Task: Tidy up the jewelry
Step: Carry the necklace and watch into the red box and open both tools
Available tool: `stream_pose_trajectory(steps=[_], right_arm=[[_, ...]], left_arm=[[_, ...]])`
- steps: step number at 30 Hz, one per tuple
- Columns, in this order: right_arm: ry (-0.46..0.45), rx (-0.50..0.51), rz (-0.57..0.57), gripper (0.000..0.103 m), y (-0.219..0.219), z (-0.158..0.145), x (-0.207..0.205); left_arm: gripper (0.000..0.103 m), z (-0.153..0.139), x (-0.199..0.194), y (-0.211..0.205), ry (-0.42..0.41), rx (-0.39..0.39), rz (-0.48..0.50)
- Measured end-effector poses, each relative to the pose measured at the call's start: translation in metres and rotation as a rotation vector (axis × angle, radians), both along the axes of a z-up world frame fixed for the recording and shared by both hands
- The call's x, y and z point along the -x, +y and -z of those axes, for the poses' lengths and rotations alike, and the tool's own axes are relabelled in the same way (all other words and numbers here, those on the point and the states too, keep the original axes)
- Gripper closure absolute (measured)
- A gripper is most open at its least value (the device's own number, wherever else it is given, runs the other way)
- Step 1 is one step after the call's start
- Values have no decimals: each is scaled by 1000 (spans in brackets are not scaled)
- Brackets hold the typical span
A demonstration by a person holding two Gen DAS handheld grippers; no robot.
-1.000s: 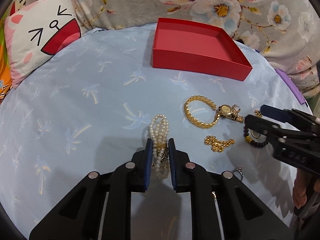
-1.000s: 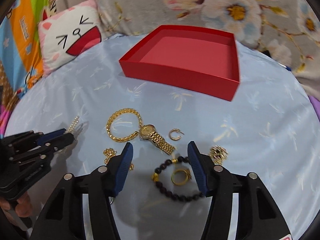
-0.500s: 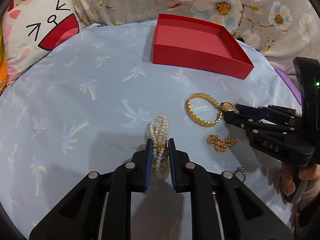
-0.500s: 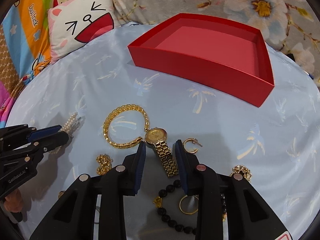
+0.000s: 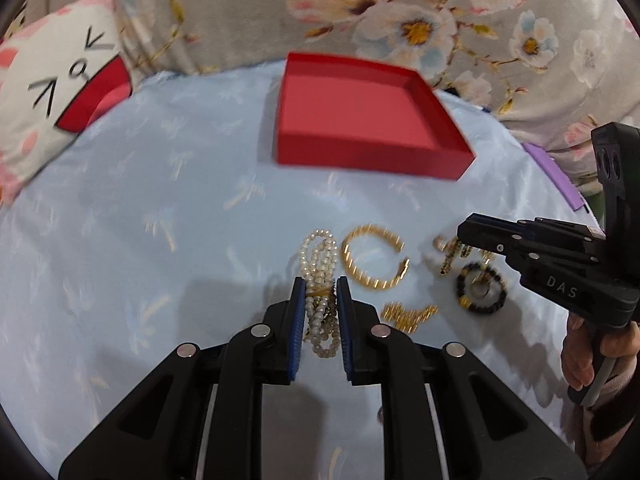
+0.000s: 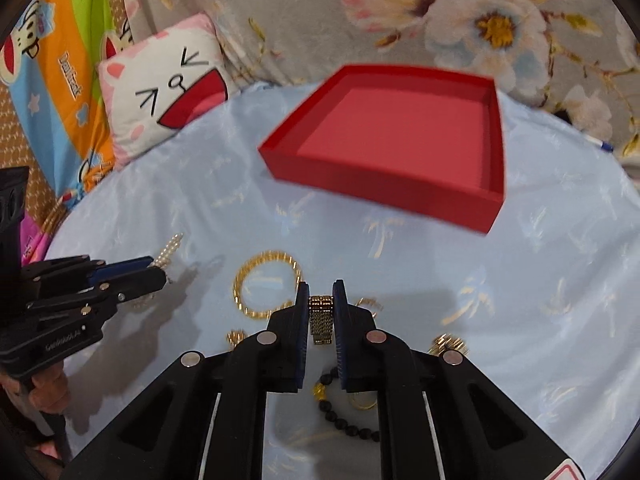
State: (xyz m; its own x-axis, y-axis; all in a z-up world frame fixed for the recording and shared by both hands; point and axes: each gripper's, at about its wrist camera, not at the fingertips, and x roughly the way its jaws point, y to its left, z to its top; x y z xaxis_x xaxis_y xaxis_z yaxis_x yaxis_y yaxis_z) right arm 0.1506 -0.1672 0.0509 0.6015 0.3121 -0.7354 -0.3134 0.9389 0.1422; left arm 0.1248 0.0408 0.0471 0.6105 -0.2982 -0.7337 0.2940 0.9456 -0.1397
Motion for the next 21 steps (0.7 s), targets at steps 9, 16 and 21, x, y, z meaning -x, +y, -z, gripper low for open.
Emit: stream_pose_trajectory(steps=[9, 16, 21], right_arm=[[-140, 26, 113, 92, -27, -97, -92], [-92, 18, 222, 92, -43, -86, -204], [-13, 27, 264, 92, -51, -53, -259]], left_arm=[[88, -77, -101, -42, -152, -4, 100], [88, -63, -214, -81, -102, 13, 75], [88, -42, -267, -92, -51, 26, 70]])
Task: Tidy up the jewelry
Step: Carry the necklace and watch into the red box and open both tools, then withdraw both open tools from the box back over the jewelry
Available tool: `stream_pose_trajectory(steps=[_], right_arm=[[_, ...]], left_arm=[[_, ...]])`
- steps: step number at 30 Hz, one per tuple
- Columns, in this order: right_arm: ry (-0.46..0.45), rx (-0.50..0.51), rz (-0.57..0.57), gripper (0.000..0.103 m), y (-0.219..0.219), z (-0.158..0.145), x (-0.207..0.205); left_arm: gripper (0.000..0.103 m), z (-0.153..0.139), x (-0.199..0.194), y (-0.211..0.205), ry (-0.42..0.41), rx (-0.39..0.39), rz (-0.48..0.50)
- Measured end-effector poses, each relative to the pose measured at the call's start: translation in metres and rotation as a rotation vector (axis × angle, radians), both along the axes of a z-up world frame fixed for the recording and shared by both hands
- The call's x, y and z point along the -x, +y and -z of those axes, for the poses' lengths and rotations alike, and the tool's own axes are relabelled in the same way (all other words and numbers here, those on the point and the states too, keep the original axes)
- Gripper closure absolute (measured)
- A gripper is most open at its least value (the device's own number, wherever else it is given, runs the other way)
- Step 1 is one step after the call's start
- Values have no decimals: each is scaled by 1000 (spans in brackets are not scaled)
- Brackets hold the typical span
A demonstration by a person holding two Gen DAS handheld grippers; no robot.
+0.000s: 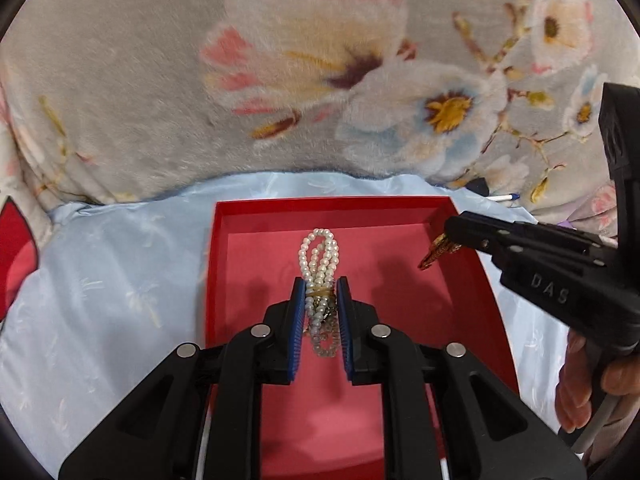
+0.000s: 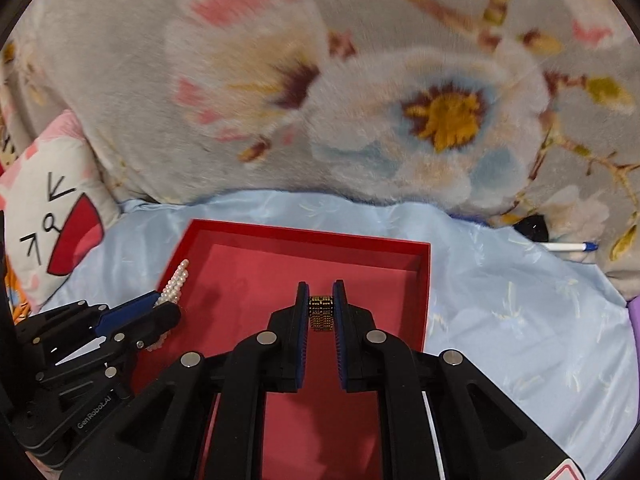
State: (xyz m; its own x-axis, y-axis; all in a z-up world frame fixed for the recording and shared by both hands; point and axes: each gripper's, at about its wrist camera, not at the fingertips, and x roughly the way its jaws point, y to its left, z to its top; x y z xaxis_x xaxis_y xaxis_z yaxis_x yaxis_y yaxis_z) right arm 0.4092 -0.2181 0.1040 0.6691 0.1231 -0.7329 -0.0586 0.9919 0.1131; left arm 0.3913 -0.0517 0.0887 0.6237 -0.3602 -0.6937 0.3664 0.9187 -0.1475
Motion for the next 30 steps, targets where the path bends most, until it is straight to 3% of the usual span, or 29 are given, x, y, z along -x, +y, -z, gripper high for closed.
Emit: stream_pose_trajectory(steps=[6, 9, 12, 14, 20, 22, 26, 30], right_arm=[[68, 19, 54, 92, -6, 33, -31], [49, 45, 63, 90, -7, 37, -33], [5, 55, 73, 73, -10, 30, -26], [-34, 38, 82, 70, -16, 20, -14], [-122, -41, 55, 58, -33, -10, 59], [-144, -74, 32, 48, -38, -12, 94], [-152, -83, 18, 46, -43, -2, 160], [-151, -39, 1, 46, -36, 15, 225]], left_arm=[[88, 31, -35, -10, 48, -75, -51], [85, 37, -40, -10, 44, -65, -74], [53, 34, -40, -2, 27, -41, -110], [47, 26, -34, 3, -2, -30, -127], [30, -5, 13, 36, -67, 20, -137], [25, -8, 38, 48, -93, 3, -151], [25, -2, 91, 73, -122, -43, -185], [25, 17, 138, 90, -79, -58, -187]])
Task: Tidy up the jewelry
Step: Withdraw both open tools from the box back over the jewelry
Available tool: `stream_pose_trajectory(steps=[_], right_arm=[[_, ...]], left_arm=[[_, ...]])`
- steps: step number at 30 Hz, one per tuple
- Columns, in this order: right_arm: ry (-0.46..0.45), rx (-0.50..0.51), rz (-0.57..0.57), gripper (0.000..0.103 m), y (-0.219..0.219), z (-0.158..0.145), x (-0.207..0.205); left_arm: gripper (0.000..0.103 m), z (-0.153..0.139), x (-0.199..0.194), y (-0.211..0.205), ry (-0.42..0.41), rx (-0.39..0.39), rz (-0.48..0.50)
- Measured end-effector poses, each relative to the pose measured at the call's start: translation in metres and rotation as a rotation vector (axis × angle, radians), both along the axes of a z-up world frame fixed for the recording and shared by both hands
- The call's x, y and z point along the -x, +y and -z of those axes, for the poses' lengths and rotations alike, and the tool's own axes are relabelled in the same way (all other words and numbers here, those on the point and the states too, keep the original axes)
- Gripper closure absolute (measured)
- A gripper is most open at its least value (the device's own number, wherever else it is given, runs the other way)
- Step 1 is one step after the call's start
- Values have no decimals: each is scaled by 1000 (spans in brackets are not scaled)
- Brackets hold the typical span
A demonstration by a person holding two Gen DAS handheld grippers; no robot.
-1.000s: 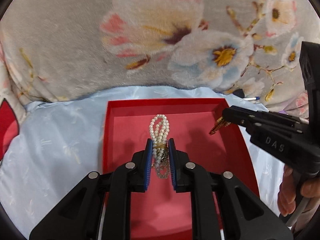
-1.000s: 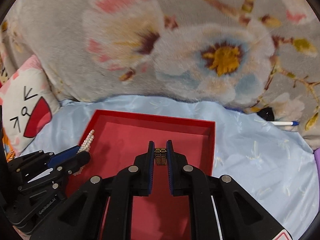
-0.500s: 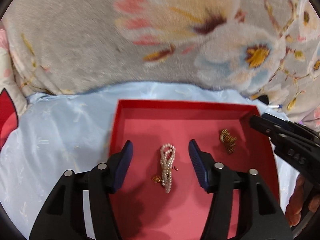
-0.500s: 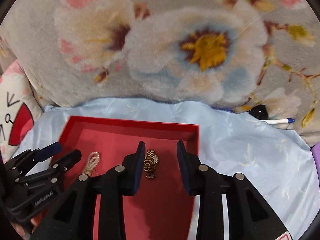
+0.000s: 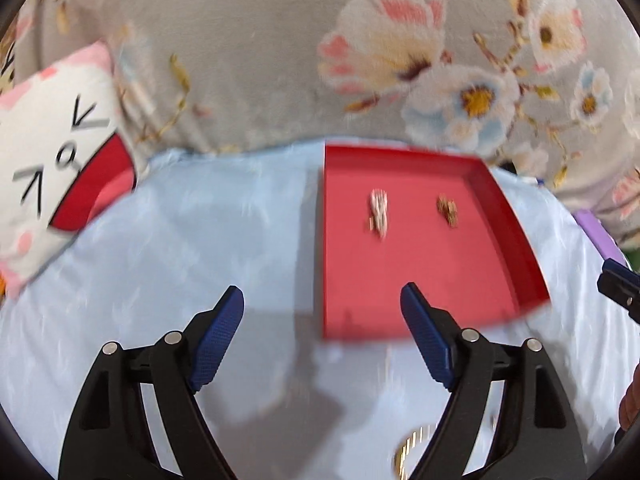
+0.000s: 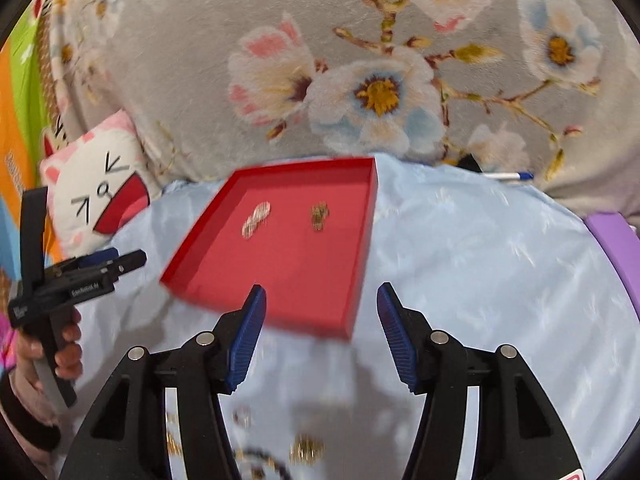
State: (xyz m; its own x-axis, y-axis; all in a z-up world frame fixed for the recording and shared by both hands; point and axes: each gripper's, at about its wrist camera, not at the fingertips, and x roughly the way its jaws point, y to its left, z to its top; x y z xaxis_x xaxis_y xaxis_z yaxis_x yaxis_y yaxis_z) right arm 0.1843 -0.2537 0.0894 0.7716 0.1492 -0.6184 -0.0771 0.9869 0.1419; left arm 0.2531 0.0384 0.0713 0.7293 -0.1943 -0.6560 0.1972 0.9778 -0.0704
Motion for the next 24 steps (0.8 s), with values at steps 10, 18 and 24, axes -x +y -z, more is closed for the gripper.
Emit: stream_pose_trajectory(steps=[10, 18, 24], right_arm=[[45, 68, -14, 46, 30, 49, 91], [118, 43, -36, 46, 45, 79, 112], [128, 32, -32, 46, 45, 84, 113]], left_arm=[[25, 52, 89, 8, 75, 28, 27], [25, 69, 119, -8, 73, -4, 68], [25, 71, 117, -21, 92, -10, 100]])
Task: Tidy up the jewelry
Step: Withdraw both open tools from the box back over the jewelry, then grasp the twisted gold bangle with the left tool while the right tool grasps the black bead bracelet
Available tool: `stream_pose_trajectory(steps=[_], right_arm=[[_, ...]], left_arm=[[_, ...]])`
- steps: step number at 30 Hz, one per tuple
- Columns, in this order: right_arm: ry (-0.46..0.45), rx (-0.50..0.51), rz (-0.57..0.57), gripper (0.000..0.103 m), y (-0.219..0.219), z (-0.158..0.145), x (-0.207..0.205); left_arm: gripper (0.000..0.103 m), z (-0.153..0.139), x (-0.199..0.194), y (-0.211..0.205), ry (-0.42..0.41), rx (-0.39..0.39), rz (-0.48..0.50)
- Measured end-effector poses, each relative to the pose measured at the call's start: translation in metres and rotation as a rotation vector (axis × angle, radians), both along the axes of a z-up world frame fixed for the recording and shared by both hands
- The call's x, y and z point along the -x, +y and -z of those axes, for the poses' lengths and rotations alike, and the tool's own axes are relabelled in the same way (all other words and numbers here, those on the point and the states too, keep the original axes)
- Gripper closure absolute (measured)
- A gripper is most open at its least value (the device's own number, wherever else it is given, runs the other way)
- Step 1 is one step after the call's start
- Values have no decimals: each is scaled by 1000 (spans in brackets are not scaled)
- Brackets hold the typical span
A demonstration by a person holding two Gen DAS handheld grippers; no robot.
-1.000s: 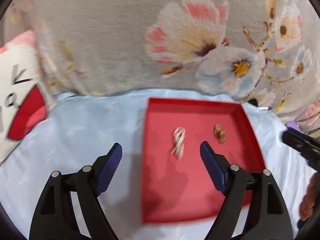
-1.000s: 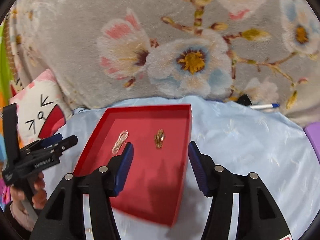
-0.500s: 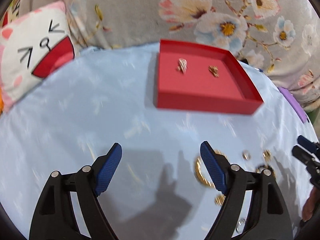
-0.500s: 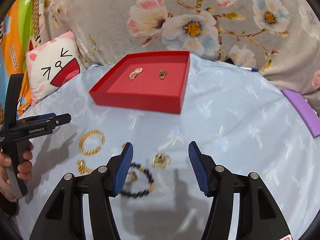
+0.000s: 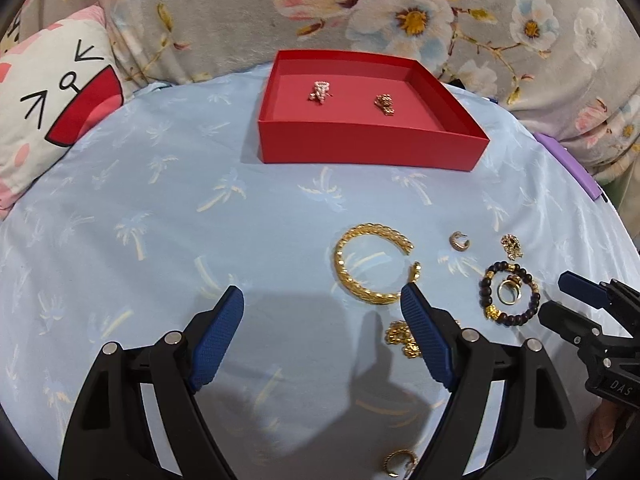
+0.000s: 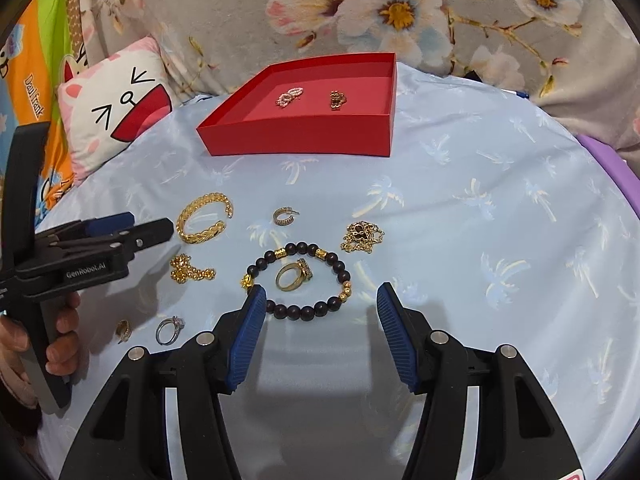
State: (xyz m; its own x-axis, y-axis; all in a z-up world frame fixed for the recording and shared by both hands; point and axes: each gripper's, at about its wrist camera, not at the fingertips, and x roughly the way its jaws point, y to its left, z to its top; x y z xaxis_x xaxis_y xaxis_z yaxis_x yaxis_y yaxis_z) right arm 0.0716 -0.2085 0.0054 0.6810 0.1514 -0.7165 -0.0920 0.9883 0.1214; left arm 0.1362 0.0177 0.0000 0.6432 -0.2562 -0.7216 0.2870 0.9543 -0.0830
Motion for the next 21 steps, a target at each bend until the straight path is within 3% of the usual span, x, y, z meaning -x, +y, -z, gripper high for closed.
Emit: stream_pose_trajectory(steps=[6, 14, 21], right_arm=[[11, -24, 14, 46, -4, 1, -2], [24, -33, 13, 46, -5, 3, -3], [31, -39, 13, 46, -6, 3, -5]], left_arm=[[24, 4, -9, -20, 30, -21, 57], [25, 9, -23, -36, 57, -54, 57], [49, 9, -21, -41, 40, -69, 84]])
